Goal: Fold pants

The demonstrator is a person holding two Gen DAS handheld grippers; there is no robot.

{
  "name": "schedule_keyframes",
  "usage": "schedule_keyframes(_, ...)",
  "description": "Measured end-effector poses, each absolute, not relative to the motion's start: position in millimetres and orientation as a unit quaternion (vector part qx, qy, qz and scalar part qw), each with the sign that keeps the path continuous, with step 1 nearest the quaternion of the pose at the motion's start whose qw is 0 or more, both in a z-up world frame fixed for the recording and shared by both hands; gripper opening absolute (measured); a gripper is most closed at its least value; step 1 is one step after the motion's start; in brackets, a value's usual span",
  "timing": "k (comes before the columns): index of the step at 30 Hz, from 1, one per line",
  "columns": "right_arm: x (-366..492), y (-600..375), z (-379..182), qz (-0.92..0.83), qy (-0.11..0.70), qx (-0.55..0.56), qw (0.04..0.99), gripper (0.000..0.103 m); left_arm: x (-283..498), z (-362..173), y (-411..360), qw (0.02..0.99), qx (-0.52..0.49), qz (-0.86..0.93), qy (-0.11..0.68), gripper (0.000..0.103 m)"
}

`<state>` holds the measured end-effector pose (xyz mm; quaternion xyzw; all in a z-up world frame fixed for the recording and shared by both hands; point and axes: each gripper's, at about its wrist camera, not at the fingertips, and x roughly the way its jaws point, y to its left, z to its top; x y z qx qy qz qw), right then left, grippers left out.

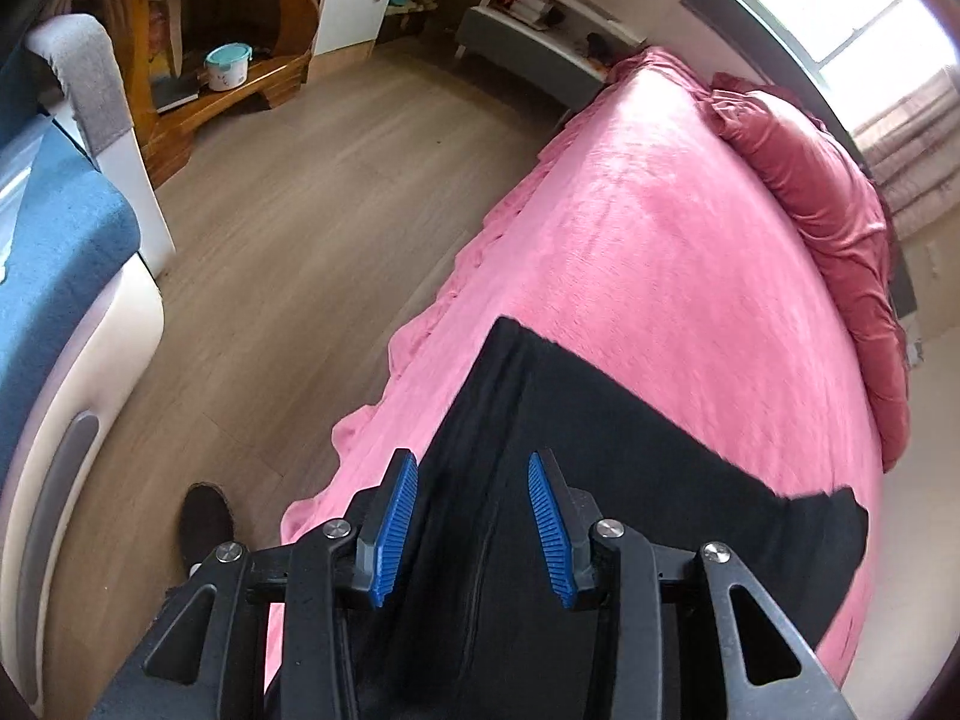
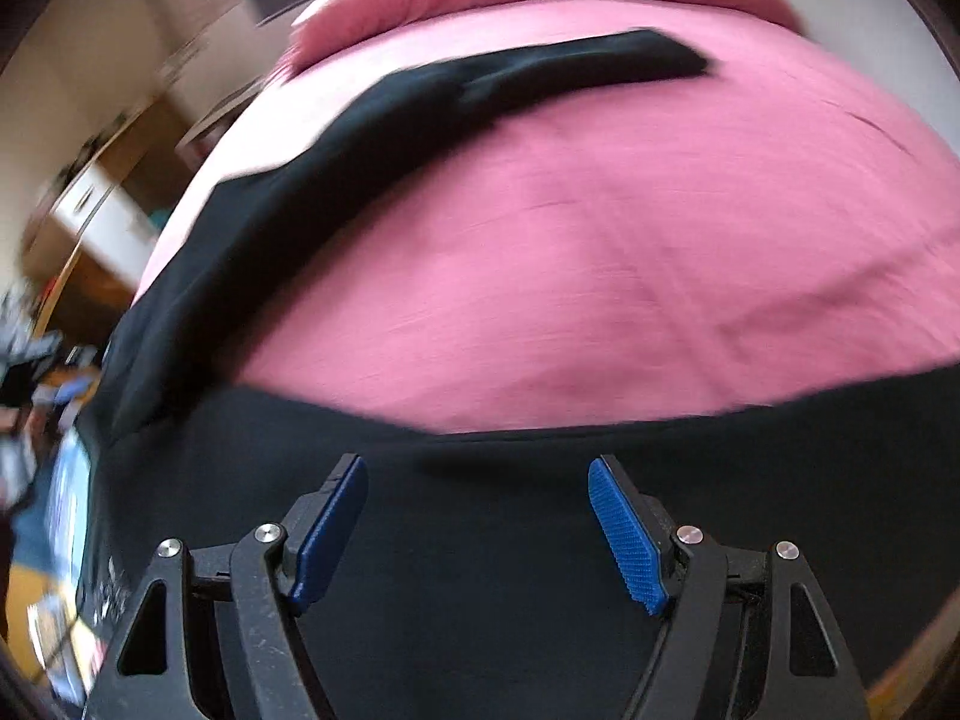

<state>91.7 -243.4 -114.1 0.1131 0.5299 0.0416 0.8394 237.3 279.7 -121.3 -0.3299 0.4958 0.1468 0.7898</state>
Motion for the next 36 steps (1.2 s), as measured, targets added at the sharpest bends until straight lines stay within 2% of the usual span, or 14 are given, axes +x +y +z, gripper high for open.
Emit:
schedule_keyframes(2,96.9,-216.6,-116.6,0.064,0.533,0.099,0.838,0.077,247.8,-128.4,283.0,0.785,-0.337,0.153,0.497,0.039)
schedule_keyframes(4,102.8,-194.7,-118.9,0.077,0.534,0.085,0.838,0.084,256.0,-132.8,285.7,0.782,-0.345,0.154,0.495,0.039)
schedule_keyframes(6,106.2,-180.4,-118.5,0.08,0.53,0.068,0.841,0.086,266.4,-136.0,286.4,0.782,-0.344,0.156,0.495,0.039)
schedule_keyframes(10,111.3,-164.3,-109.2,0.074,0.497,0.03,0.864,0.086,285.3,-139.8,283.6,0.784,-0.337,0.153,0.498,0.039)
schedule_keyframes(13,123.6,-157.0,-104.7,0.087,0.491,0.041,0.866,0.086,298.1,-143.2,273.8,0.787,-0.304,0.152,0.515,0.037)
schedule_keyframes(15,131.3,-151.1,-104.7,0.091,0.49,0.041,0.866,0.086,300.4,-138.7,263.8,0.805,-0.27,0.147,0.507,0.019)
schedule_keyframes(17,135.3,-148.8,-103.9,0.094,0.491,0.047,0.865,0.086,295.3,-129.2,255.8,0.82,-0.25,0.142,0.495,0.008)
schedule_keyframes(21,155.6,-140.0,-97.9,0.106,0.482,0.065,0.867,0.085,272.2,-107.3,241.8,0.844,-0.268,0.096,0.454,0.008)
schedule_keyframes(29,190.6,-107.3,-86.2,0.125,0.471,0.079,0.87,0.081,226.4,-67.6,192.4,0.881,-0.224,-0.004,0.417,0.007)
schedule_keyframes(36,208.4,-97.9,-75.3,0.142,0.468,0.092,0.867,0.078,149.2,-29.2,169.4,0.891,-0.254,-0.108,0.36,0.006)
